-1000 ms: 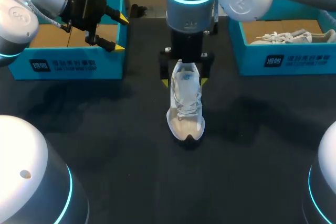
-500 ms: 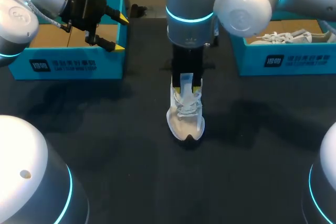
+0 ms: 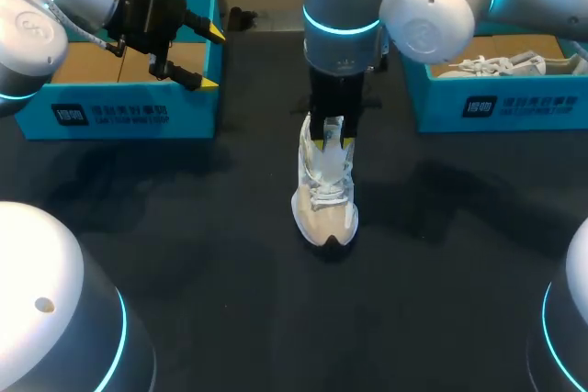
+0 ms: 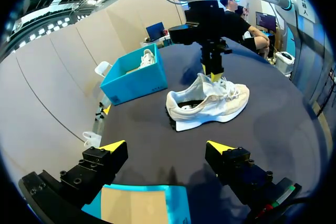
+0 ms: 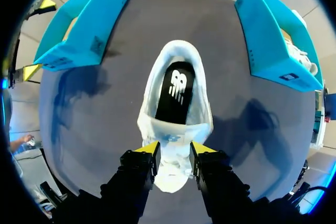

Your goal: Take the shoe out of the shoebox, open the shoe tongue, remove and reinsert the insole, then place the shoe into the shoebox

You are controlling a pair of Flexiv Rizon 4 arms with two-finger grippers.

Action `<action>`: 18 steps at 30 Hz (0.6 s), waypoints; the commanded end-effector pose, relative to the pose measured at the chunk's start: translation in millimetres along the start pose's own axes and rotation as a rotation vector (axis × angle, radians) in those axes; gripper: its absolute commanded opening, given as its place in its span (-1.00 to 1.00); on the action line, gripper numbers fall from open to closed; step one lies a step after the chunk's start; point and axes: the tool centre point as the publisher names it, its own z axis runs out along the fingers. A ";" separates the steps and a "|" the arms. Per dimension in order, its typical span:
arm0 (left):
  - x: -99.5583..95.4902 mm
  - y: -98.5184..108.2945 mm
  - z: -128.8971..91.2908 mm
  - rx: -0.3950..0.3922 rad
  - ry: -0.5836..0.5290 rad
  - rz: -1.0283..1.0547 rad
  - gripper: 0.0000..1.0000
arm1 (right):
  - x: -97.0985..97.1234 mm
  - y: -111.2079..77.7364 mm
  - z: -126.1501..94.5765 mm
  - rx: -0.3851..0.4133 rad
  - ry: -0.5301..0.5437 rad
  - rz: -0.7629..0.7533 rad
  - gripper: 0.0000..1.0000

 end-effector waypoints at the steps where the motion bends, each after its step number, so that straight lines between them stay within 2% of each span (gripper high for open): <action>1: -0.8 -0.1 0.4 -0.002 0.002 0.001 1.00 | -2.2 10.5 15.7 0.007 0.022 -0.005 -0.27; 6: -0.8 -0.1 0.4 -0.002 0.002 0.001 1.00 | -4.0 15.1 21.3 0.012 0.033 -0.017 -0.29; 13: -0.8 -0.1 0.4 -0.002 0.002 0.001 1.00 | -5.4 22.0 3.5 -0.010 0.007 -0.037 -0.19; 18: -0.8 -0.1 0.4 -0.002 0.002 0.001 1.00 | -6.3 31.3 10.8 -0.012 0.023 -0.061 -0.20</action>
